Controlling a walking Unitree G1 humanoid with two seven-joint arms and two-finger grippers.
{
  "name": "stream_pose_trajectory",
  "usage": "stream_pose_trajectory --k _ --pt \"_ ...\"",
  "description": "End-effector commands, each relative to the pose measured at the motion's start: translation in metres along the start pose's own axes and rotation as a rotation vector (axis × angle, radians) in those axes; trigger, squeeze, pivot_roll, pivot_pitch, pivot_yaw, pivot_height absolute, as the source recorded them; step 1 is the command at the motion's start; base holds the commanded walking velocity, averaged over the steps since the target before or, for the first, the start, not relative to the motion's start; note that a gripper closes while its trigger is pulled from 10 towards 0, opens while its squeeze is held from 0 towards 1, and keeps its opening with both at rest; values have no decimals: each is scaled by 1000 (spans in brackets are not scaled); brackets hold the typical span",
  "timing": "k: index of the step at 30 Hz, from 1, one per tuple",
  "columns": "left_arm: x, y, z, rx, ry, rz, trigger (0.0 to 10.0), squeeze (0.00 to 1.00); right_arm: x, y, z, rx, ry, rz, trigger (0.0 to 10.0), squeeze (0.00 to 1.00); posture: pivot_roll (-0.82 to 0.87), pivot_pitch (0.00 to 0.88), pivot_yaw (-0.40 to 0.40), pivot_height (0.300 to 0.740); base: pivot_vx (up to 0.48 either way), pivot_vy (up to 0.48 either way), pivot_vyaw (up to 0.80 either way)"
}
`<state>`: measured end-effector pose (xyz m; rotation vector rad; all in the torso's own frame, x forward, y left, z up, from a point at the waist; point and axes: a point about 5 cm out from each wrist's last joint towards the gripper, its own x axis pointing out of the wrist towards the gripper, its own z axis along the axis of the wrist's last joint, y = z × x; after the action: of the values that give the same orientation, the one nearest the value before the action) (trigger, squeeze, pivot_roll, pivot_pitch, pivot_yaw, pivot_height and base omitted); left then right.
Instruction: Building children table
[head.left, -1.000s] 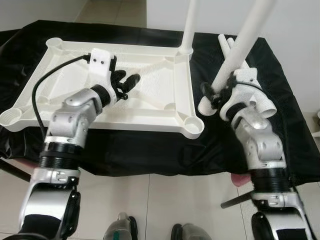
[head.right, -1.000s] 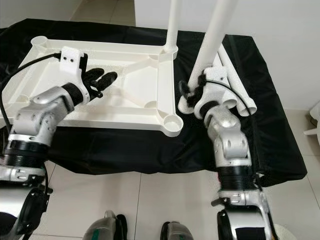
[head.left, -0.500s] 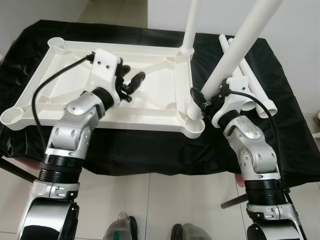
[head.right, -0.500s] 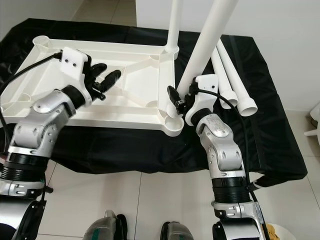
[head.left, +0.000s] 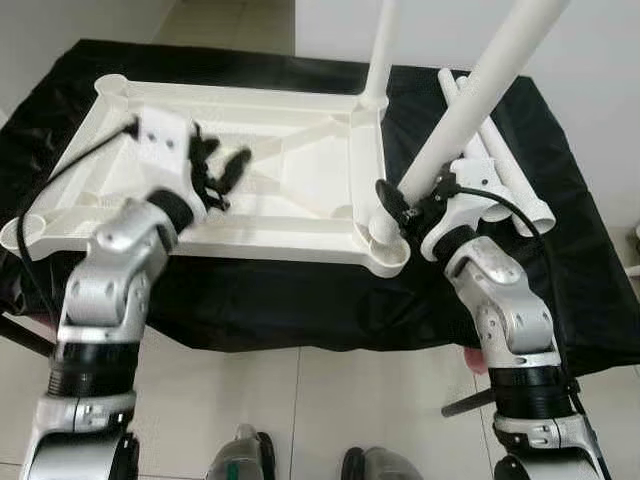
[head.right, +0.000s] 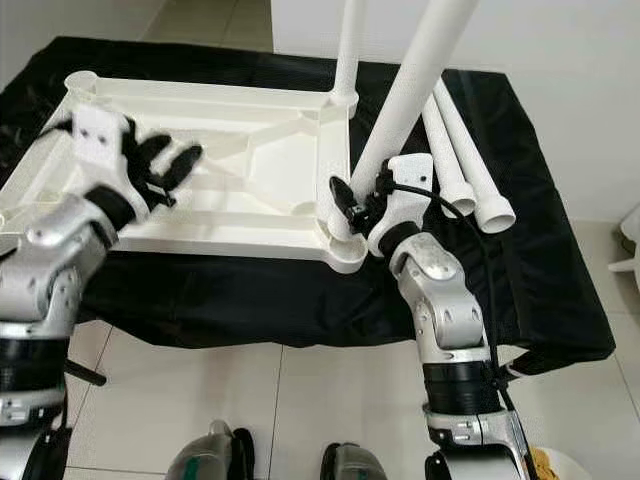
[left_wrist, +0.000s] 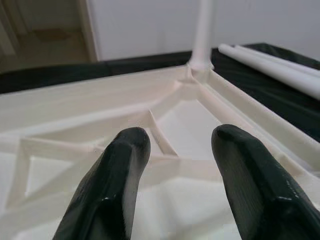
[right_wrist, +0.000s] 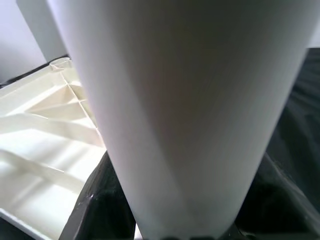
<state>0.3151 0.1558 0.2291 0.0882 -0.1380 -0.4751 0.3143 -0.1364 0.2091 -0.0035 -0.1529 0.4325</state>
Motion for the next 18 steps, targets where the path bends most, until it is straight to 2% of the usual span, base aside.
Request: stream_pose_trajectory --k 1,5,8,11,13,18 --pt "-5 -14 7 9 -13 -103 10000 0 -2 5 -1 12 6 23 10000 0 16 139 -7 740 0 0 0" --pt "-7 -21 10 11 -23 -163 10000 0 -2 7 -2 13 13 34 10000 0 22 141 -11 740 0 0 0" --pt "-5 -33 9 36 -12 -259 10000 0 -1 7 -3 10 18 46 10000 0 23 141 -11 740 0 0 0" --pt "-5 -35 8 38 -9 -270 10000 0 0 7 -3 9 18 47 10000 0 23 141 -11 740 0 0 0" --pt "-4 -48 7 15 -9 -318 10000 0 -1 7 -3 8 20 47 10000 0 19 140 -7 740 0 0 0" --pt "-4 -63 -2 -15 9 -384 10000 0 -1 7 -3 6 24 48 10000 0 21 139 -6 740 0 0 0"
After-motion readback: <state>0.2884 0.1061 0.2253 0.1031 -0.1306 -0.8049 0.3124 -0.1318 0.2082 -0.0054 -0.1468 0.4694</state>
